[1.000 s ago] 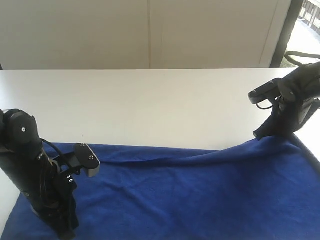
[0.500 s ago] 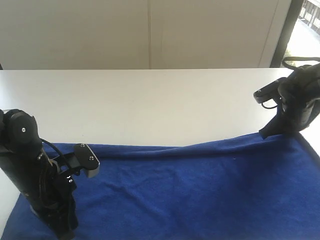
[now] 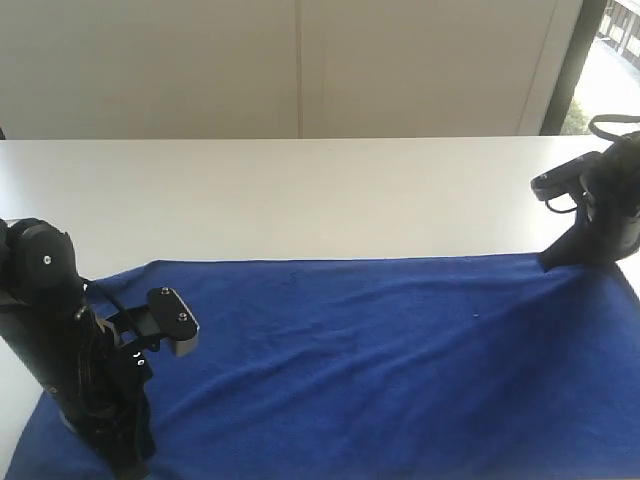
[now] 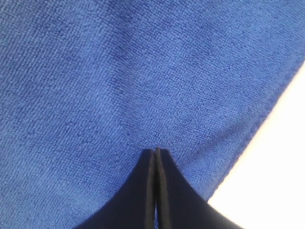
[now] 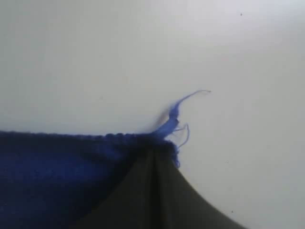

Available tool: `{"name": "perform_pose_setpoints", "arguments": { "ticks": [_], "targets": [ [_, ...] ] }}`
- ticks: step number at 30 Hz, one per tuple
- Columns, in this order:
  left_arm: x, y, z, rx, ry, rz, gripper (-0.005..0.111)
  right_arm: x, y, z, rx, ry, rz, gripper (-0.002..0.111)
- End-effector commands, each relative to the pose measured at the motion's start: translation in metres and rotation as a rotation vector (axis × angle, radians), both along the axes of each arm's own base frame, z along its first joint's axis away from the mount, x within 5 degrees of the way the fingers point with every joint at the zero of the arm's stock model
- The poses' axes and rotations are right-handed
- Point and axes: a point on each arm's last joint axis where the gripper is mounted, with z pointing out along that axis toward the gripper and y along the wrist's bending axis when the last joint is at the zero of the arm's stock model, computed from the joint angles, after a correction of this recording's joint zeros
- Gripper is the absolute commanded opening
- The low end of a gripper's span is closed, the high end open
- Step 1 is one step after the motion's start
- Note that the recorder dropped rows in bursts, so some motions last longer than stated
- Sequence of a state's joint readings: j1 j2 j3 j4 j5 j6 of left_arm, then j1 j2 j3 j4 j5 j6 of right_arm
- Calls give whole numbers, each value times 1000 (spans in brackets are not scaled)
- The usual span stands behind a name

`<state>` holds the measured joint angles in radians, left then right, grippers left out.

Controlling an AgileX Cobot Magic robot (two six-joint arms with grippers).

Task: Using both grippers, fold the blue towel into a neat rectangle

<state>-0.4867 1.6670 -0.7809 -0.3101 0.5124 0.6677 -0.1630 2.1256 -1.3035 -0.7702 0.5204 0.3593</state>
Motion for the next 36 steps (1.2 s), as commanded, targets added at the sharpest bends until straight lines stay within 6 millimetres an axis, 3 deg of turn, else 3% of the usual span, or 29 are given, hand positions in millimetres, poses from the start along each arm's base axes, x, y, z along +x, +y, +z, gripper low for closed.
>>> {"name": "perform_pose_setpoints", "arguments": {
  "ticks": [1, 6, 13, 19, 22, 26, 29, 32, 36],
  "targets": [
    [-3, 0, 1, 6, 27, -17, 0, -2, -4, -14, 29, 14, -25, 0],
    [-3, 0, 1, 6, 27, -17, 0, 1, 2, -7, 74, -38, -37, 0],
    [-3, 0, 1, 6, 25, -16, 0, 0, 1, 20, 59, -92, -33, 2],
    [-1, -1, 3, 1, 16, -16, 0, -4, 0, 41, 39, -113, -51, 28],
    [4, -6, 18, -20, 3, -30, 0, -7, 1, 51, 55, -132, -83, 34],
    [7, -8, 51, -73, -87, -40, 0, -8, 2, 62, 73, -168, -89, 29],
    [0, -1, 70, -67, -134, -36, 0, -8, 5, 62, 92, -169, -62, 14],
    [-10, 9, 81, -7, -111, -7, 0, -5, 8, 51, 125, -150, -28, 0],
    [-14, 22, 85, 114, -98, 82, 0, -2, 8, 35, 131, -117, -21, 0]
  ]
}}
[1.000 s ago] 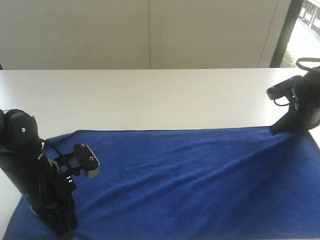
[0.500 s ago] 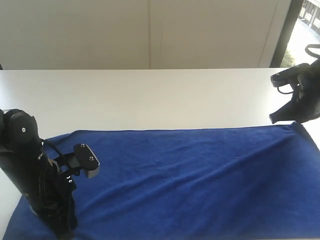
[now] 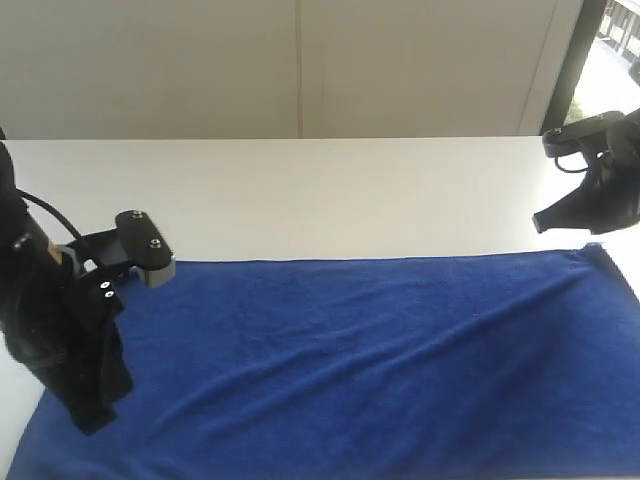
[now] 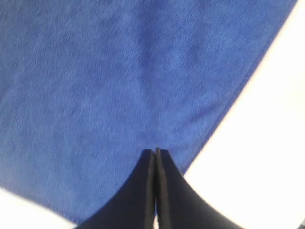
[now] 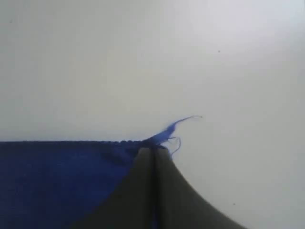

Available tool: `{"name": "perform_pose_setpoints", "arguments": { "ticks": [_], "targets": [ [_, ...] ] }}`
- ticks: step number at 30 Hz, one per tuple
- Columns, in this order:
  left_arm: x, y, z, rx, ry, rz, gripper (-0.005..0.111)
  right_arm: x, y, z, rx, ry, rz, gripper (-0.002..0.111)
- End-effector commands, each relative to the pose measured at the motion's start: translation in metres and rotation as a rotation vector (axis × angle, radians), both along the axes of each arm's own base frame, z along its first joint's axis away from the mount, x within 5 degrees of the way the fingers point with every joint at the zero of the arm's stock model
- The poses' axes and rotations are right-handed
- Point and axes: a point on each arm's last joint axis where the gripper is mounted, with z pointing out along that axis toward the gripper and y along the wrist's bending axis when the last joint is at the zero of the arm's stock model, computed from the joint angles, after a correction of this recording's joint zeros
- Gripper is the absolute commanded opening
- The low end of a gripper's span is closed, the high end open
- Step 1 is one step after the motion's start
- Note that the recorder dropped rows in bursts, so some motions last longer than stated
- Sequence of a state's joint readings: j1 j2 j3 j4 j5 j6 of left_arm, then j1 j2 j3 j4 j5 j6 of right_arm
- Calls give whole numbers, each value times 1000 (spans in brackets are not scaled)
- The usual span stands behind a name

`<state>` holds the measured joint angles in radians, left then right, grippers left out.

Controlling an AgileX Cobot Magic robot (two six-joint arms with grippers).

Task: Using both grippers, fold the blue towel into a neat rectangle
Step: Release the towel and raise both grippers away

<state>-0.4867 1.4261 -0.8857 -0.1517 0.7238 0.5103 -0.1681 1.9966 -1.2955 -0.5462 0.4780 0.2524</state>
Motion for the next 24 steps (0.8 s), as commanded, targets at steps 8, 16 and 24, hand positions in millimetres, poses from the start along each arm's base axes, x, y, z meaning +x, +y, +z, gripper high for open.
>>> {"name": "perform_pose_setpoints", "arguments": {
  "ticks": [8, 16, 24],
  "targets": [
    [-24, 25, -22, 202, 121, 126, 0, 9, -1, -33, 15, 31, 40, 0],
    [-32, 34, -46, 240, 98, 151, 0, 11, -2, -47, 18, 43, 52, 0],
    [-38, 38, -60, 223, 65, 151, 0, 8, -15, -54, 23, 47, 28, 0]
  ]
}}
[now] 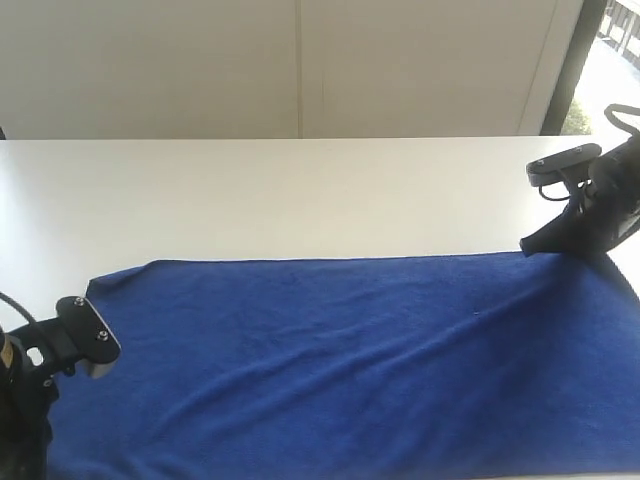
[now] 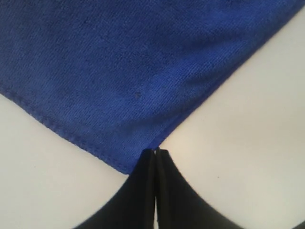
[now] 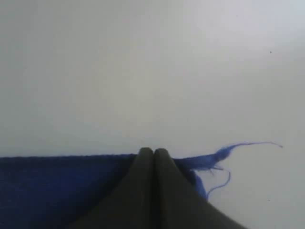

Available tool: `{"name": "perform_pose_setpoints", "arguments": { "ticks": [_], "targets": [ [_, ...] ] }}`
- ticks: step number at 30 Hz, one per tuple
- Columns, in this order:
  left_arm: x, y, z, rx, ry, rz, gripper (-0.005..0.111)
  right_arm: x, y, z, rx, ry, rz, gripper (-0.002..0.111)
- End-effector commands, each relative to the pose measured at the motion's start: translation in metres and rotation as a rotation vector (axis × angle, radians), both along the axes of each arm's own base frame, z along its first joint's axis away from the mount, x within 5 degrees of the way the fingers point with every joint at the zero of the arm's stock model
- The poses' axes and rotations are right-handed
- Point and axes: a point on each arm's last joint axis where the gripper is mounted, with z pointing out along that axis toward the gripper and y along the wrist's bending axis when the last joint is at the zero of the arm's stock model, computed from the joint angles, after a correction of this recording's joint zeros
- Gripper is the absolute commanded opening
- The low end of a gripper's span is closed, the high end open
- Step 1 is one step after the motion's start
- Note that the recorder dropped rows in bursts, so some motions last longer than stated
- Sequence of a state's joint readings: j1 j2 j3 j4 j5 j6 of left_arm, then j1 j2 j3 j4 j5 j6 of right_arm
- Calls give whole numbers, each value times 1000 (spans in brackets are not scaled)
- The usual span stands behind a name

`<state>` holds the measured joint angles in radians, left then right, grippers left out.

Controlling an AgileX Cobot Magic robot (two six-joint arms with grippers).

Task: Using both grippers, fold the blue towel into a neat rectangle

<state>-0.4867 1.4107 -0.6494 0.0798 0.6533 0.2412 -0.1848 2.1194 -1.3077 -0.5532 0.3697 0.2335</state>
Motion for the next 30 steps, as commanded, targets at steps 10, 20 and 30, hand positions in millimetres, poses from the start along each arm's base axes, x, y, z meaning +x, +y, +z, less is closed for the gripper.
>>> {"name": "perform_pose_setpoints", "arguments": {
  "ticks": [10, 20, 30],
  "targets": [
    [-13, 6, -15, 11, 16, 4, 0, -4, -14, -9, 18, 12, -41, 0],
    [25, -14, 55, -116, -215, 7, 0, -2, 6, 62, 30, -175, -42, 0],
    [137, -13, 36, -83, -169, 18, 0, -64, 203, 137, 119, -102, 484, 0]
  ]
}}
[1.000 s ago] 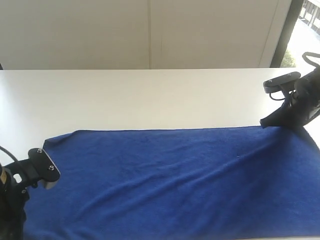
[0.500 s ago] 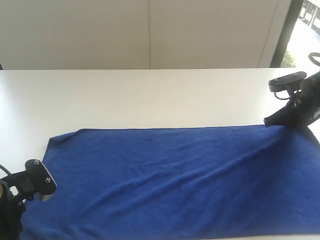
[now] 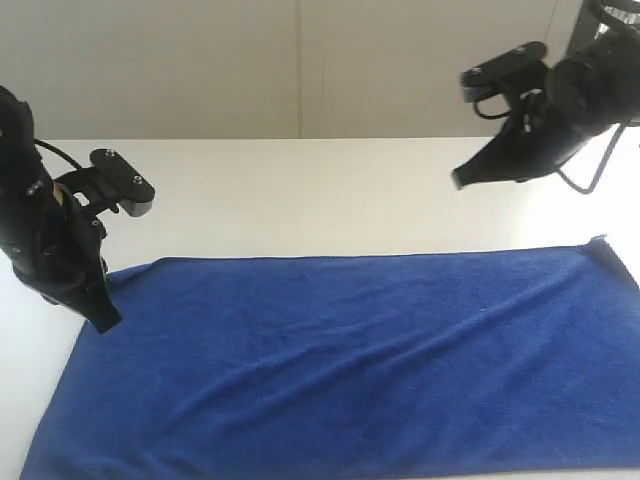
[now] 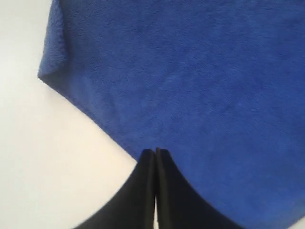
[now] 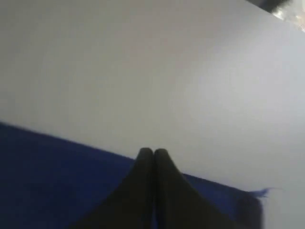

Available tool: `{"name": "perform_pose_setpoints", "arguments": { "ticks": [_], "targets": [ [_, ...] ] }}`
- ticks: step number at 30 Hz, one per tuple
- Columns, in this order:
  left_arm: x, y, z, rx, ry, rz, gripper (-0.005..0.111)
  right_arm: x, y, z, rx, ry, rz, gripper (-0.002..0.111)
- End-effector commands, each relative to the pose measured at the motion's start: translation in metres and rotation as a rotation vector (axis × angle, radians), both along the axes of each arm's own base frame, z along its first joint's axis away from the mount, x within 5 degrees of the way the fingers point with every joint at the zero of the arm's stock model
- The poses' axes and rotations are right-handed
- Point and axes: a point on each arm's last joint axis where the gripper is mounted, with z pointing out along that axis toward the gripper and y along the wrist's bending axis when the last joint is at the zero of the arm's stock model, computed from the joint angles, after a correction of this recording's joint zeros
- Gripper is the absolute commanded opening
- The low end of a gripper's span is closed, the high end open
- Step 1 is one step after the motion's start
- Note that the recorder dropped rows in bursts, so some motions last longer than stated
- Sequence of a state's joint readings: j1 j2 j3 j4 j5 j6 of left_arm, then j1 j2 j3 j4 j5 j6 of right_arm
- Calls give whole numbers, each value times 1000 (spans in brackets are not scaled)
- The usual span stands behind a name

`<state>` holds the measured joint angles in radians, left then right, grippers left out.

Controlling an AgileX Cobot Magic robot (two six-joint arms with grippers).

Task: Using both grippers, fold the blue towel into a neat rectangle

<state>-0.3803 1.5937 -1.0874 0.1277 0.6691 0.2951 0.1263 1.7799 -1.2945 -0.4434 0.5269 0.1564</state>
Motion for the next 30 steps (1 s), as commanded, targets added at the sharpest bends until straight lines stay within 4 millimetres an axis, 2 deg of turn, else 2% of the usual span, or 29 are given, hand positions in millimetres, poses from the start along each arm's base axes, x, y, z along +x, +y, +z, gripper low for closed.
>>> {"name": "perform_pose_setpoints", "arguments": {
  "ticks": [1, 3, 6, 9, 12, 17, 22, 30],
  "targets": [
    [36, 1, -25, -56, 78, -15, 0, -47, 93, 7, 107, 100, 300, 0],
    [48, -3, -36, -83, 74, -50, 0, -69, 128, 0, 208, 152, 387, 0],
    [62, -6, -50, -94, 15, -44, 0, -94, 166, -10, 289, 181, 485, 0],
    [70, -8, -61, -94, -24, -43, 0, -117, 195, -19, 320, 171, 563, 0],
    [75, -9, -69, -91, -53, -45, 0, -134, 214, -32, 316, 193, 621, 0],
    [82, -8, -74, -83, -108, -56, 0, -146, 236, -64, 295, 216, 672, 0],
    [83, -4, -75, -38, -119, -82, 0, -150, 247, -91, 274, 273, 674, 0],
    [91, 17, -82, -22, -121, -16, 0, -161, 257, -116, 237, 339, 697, 0]
  ]
}}
